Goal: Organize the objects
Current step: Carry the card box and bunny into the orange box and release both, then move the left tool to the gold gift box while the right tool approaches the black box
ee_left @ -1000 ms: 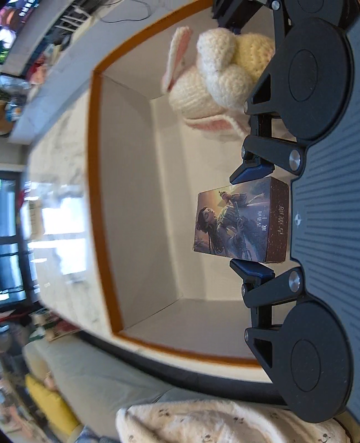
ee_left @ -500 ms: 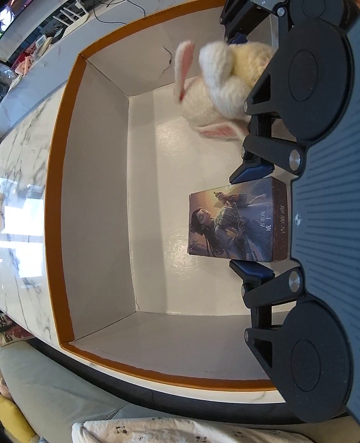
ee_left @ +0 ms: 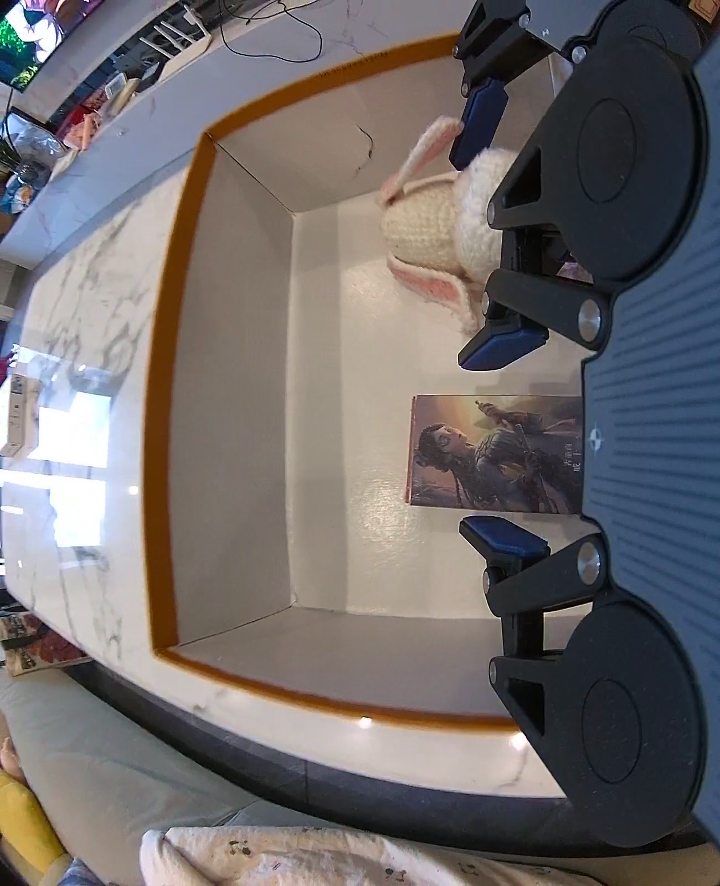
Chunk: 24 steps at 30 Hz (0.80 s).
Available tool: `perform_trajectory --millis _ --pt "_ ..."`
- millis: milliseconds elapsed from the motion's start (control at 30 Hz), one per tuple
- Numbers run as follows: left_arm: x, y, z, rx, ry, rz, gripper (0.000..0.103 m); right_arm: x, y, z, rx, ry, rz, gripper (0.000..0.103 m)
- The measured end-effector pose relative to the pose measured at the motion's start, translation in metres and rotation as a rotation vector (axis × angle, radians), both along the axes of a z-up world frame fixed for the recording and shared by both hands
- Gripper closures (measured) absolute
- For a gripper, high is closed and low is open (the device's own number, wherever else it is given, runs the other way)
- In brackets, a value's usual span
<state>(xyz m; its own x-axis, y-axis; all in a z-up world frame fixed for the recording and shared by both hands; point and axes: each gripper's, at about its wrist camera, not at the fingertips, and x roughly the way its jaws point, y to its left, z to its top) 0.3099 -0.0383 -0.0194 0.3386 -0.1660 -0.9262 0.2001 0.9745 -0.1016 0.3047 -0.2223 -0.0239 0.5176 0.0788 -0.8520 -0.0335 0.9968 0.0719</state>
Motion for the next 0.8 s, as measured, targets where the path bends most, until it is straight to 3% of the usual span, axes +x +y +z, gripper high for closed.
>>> perform_trajectory --millis 133,300,433,600,800 --pt "-0.005 -0.008 0.018 0.023 -0.052 -0.008 0.035 -0.013 -0.001 0.022 -0.009 -0.063 -0.002 0.02" --pt "-0.038 -0.002 0.057 0.036 -0.133 -0.012 0.035 -0.042 -0.002 0.058 -0.007 -0.139 0.001 0.018" --pt "-0.075 0.005 0.073 -0.005 -0.178 0.011 0.034 -0.077 0.003 0.076 -0.019 -0.181 0.018 0.012" --pt "-0.126 0.018 0.067 -0.005 -0.221 0.031 0.033 -0.126 0.004 0.077 -0.036 -0.212 0.003 0.01" --pt "-0.168 0.039 0.039 -0.06 -0.224 0.065 0.032 -0.186 -0.014 0.054 0.0 -0.201 -0.036 0.009"
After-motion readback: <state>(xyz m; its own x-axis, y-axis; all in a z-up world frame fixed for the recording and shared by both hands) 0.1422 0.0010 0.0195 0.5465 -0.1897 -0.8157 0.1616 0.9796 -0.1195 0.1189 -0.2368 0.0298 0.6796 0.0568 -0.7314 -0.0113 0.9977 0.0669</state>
